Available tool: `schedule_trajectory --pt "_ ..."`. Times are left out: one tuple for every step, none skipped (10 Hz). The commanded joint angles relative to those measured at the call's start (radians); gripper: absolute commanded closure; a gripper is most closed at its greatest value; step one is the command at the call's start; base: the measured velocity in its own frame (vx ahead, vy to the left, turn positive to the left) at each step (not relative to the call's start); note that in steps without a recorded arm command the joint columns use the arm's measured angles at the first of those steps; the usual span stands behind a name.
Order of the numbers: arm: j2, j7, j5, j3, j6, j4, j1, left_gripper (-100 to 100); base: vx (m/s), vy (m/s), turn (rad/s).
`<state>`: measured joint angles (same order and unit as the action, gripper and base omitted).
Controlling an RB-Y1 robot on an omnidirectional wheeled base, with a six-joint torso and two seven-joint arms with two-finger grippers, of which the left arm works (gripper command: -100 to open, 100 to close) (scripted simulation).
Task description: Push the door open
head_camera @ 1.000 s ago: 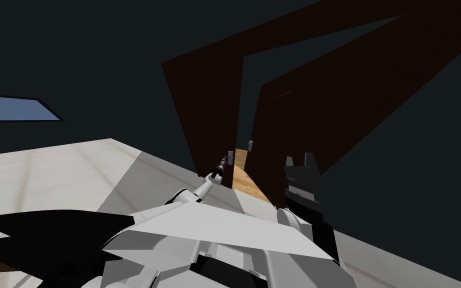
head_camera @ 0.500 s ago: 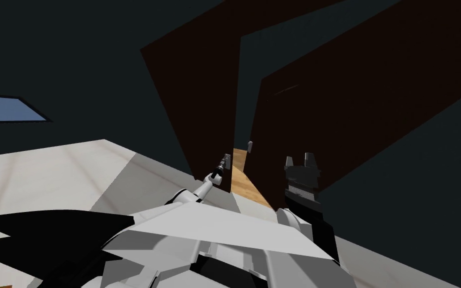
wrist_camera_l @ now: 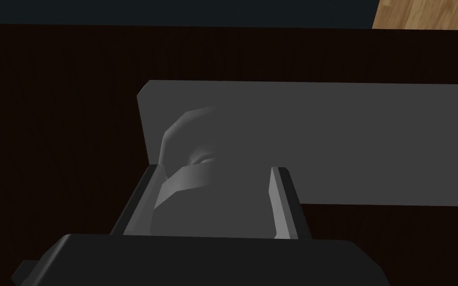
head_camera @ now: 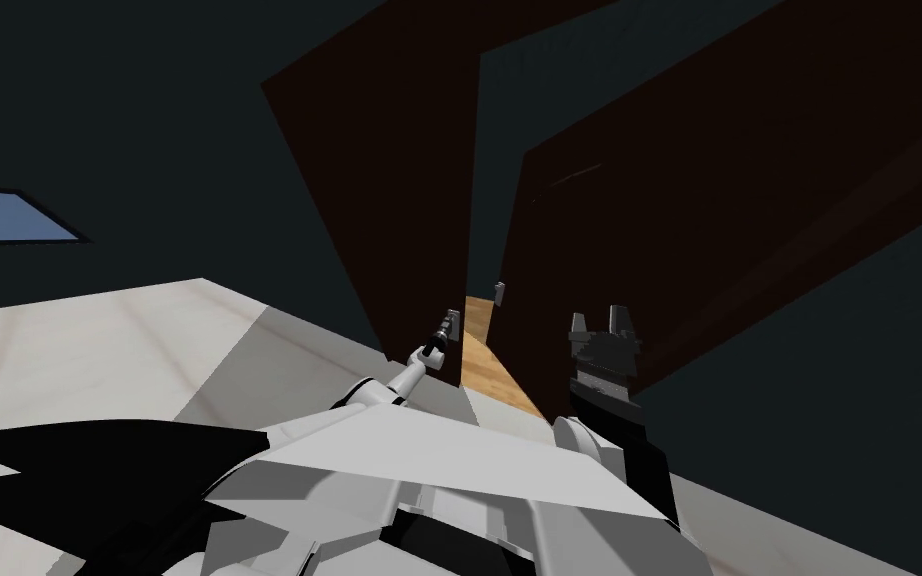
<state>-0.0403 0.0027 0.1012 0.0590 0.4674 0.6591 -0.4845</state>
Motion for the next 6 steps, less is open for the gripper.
schedule_trajectory --pt "0.001 0.0 0.0 0.001 0.0 -0.002 0.004 100 0.0 0.0 0.0" --pt "0.001 0.0 0.0 0.001 0.0 -0.002 0.004 100 0.0 0.0 0.0" --pt "0.001 0.0 0.0 0.001 0.0 -0.002 0.004 100 0.0 0.0 0.0" --pt "-0.007 -0.028 0.013 -0.03 0.011 -0.01 -0.007 100 0.092 -0.01 -0.078" --pt "-0.009 -0.036 0.016 -0.039 0.014 -0.013 -0.01 100 0.127 -0.031 -0.059" --pt "-0.012 -0.055 0.025 -0.06 0.022 -0.02 -0.015 100 0.123 -0.033 -0.048"
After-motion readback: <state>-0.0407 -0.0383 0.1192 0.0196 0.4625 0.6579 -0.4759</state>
